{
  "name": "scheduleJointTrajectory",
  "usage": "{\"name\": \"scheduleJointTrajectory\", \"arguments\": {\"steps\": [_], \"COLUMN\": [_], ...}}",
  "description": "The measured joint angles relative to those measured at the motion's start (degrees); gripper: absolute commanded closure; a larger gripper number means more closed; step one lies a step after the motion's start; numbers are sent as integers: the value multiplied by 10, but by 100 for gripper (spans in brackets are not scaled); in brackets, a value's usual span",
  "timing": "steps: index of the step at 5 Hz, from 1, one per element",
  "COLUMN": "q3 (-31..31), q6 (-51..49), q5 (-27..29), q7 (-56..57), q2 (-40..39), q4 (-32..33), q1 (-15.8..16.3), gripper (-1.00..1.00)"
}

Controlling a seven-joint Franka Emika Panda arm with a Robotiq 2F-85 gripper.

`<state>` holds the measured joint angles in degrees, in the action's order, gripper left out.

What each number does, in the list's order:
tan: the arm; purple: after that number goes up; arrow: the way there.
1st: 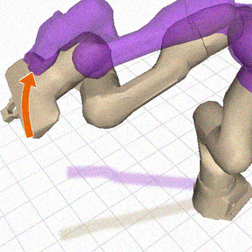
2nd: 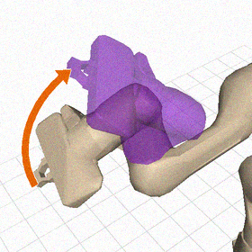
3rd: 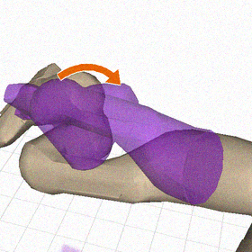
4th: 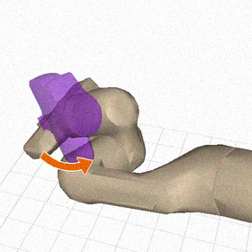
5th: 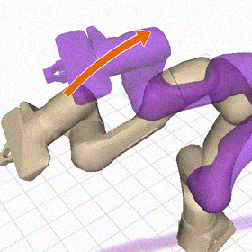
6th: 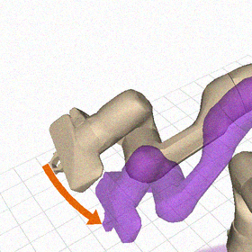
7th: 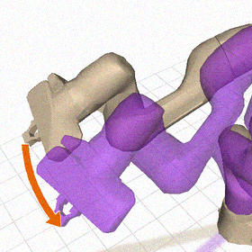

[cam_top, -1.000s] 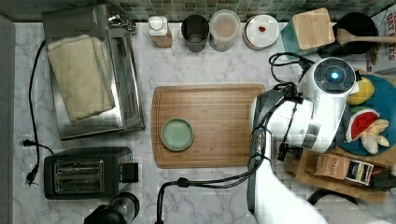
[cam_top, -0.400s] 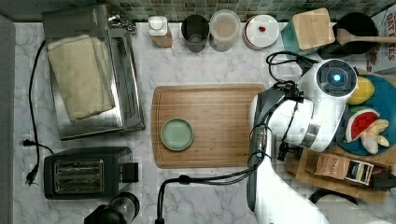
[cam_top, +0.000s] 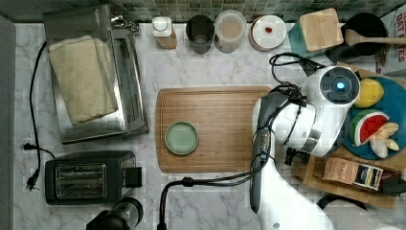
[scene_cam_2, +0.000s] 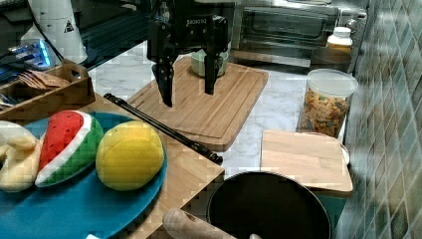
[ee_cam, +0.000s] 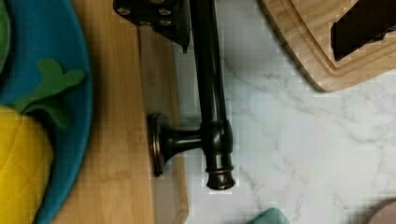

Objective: Open the drawer.

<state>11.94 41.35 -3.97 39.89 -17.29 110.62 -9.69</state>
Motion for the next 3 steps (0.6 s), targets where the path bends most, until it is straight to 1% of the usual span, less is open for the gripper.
{"name": "scheduleJointTrajectory", "arguments": {"steps": [2, 3], "q3": [0, 0], "q6": [0, 15], "q5": [-6, -8], "q7": [0, 0], "q2": [-13, -30], "q4": [16, 22], "q1": [2, 1], "gripper": [-100, -100]}}
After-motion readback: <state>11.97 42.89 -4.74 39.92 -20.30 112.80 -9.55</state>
